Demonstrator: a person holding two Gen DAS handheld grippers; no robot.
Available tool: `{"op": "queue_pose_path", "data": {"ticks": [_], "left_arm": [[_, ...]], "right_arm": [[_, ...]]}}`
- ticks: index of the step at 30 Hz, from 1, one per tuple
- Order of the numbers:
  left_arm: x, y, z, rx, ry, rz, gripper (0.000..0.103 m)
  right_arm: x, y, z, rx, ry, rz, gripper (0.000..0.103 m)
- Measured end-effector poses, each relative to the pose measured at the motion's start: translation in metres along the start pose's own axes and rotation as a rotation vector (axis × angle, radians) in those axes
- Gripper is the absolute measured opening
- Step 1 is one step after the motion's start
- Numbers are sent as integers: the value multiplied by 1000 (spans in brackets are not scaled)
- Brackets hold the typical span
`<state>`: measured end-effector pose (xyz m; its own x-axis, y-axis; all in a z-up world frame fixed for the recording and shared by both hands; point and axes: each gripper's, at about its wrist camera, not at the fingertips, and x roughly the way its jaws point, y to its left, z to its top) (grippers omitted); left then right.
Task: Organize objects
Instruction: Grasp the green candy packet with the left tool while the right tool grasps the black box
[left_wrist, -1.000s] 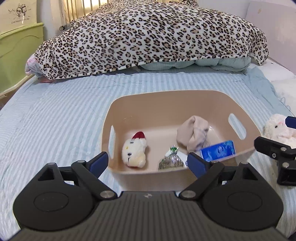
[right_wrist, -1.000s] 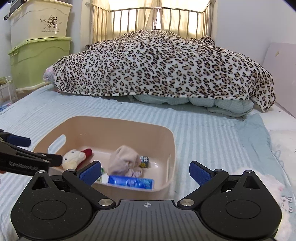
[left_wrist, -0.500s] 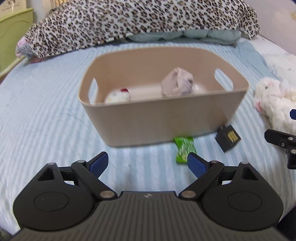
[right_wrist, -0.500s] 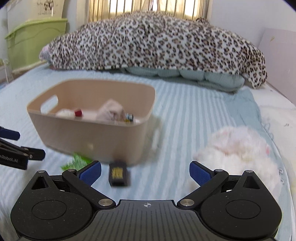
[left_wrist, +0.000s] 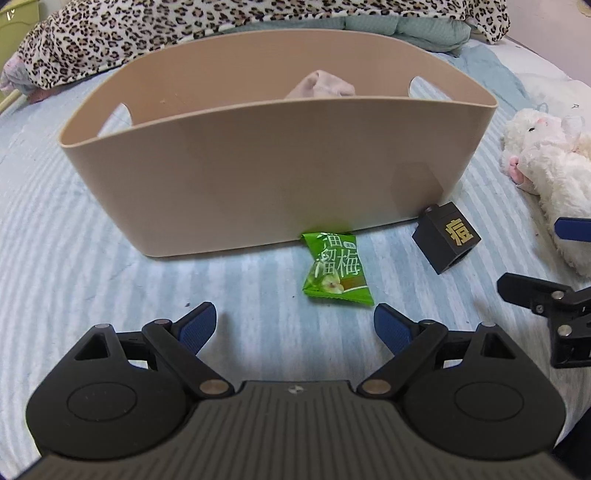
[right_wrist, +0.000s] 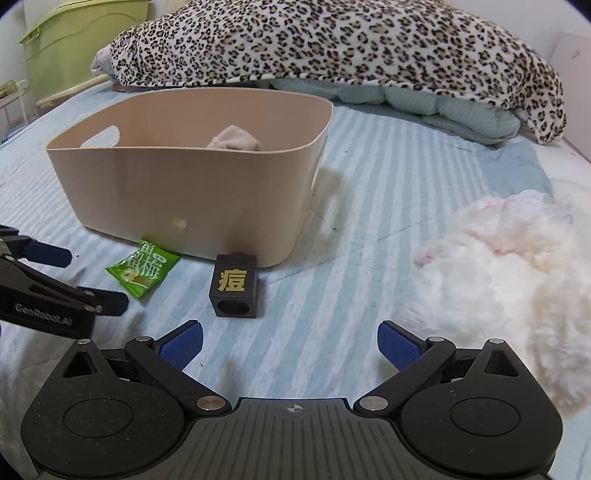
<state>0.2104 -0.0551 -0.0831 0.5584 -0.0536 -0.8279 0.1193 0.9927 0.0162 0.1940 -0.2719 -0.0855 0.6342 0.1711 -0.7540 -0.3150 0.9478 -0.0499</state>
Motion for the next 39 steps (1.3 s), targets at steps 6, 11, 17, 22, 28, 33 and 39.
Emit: {"op": "queue_pose_path", "data": {"ticks": [6, 11, 17, 22, 28, 33, 39], "left_arm": [[18, -3, 6, -3, 14, -21, 93], [25, -5, 13, -16, 18, -23, 92], [15, 4, 12, -61, 45, -53, 92], [-6, 8, 15, -130, -7, -67, 92], [5, -7, 30, -83, -42, 46, 92], [30, 12, 28, -167, 4, 22, 92], [27, 22, 25, -113, -42, -8, 77]], "right_arm": [[23, 1, 1, 2, 22, 27, 100], [35, 7, 4, -3, 21, 44, 99], [39, 2, 6, 4, 11, 53, 98], [30, -1, 4, 3, -11, 55, 97], [29, -4, 4, 15, -19, 62, 97], [36, 5, 8, 24, -8, 61, 97], [53, 17, 21, 43, 7, 84, 88]]}}
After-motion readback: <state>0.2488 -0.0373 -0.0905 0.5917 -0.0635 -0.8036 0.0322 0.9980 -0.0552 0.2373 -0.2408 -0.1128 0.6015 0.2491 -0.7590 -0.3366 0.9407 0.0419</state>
